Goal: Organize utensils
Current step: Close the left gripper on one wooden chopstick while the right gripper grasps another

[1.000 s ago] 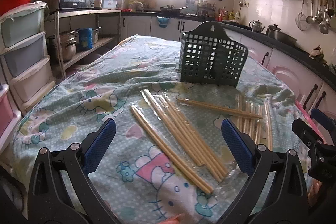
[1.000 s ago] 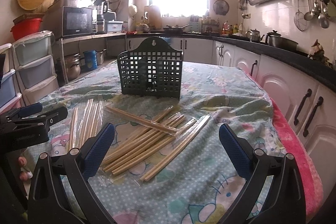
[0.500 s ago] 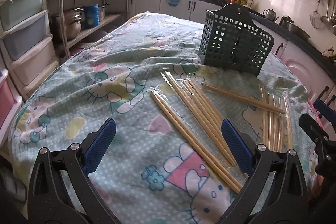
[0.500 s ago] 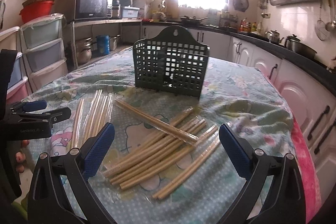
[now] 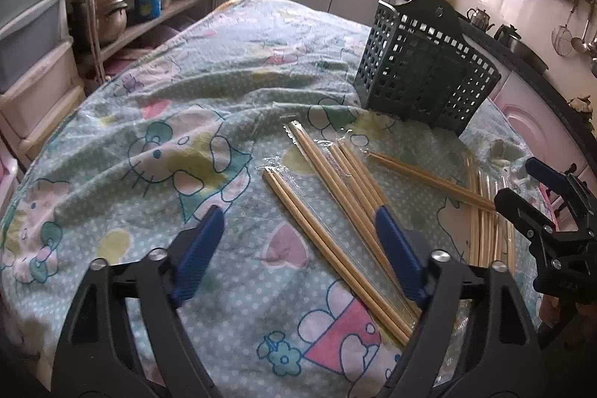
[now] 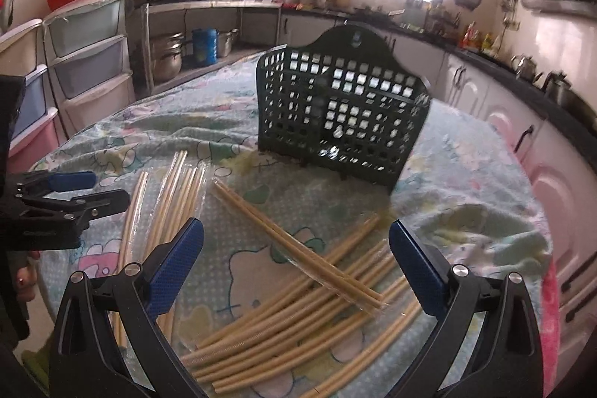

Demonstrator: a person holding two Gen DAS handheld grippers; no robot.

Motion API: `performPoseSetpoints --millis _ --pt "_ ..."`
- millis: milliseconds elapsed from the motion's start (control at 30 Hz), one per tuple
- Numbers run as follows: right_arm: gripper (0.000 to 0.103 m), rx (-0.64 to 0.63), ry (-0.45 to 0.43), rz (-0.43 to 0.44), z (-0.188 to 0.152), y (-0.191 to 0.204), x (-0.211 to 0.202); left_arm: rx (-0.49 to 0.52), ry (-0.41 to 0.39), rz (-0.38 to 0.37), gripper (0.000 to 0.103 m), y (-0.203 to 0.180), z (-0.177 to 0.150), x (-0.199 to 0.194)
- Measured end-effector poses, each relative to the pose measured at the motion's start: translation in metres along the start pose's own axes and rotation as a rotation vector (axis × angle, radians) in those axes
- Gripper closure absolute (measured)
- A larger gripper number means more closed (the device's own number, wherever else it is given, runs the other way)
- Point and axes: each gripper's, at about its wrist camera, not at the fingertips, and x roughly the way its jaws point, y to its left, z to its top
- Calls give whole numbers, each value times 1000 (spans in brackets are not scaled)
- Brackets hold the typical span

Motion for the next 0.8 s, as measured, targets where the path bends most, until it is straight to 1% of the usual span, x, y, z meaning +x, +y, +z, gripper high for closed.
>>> performPoseSetpoints --millis 67,167,267,367,467,567,600,667,767,800 --pt "6 5 28 26 4 -2 8 -10 21 -21 43 2 2 5" --pt "6 -1 44 42 9 -1 15 -43 65 -53 48 6 4 13" --pt "6 -34 53 46 14 2 22 -59 115 -79 49 10 6 24" --pt "6 -79 67 41 19 6 32 -67 125 -89 51 12 9 27" --pt "6 -133 87 40 25 11 42 -79 140 -87 58 15 13 29" --pt "6 -188 104 39 30 18 54 -93 149 -95 61 19 16 32" --pt "6 -206 111 42 31 21 59 -101 151 -99 63 20 18 33" --pt "6 -229 128 51 33 24 67 -114 152 -89 74 25 21 36" --pt "7 -270 154 60 34 32 79 -129 157 -86 84 31 23 39" --pt "7 -280 161 64 35 34 82 -129 159 -85 84 31 24 40"
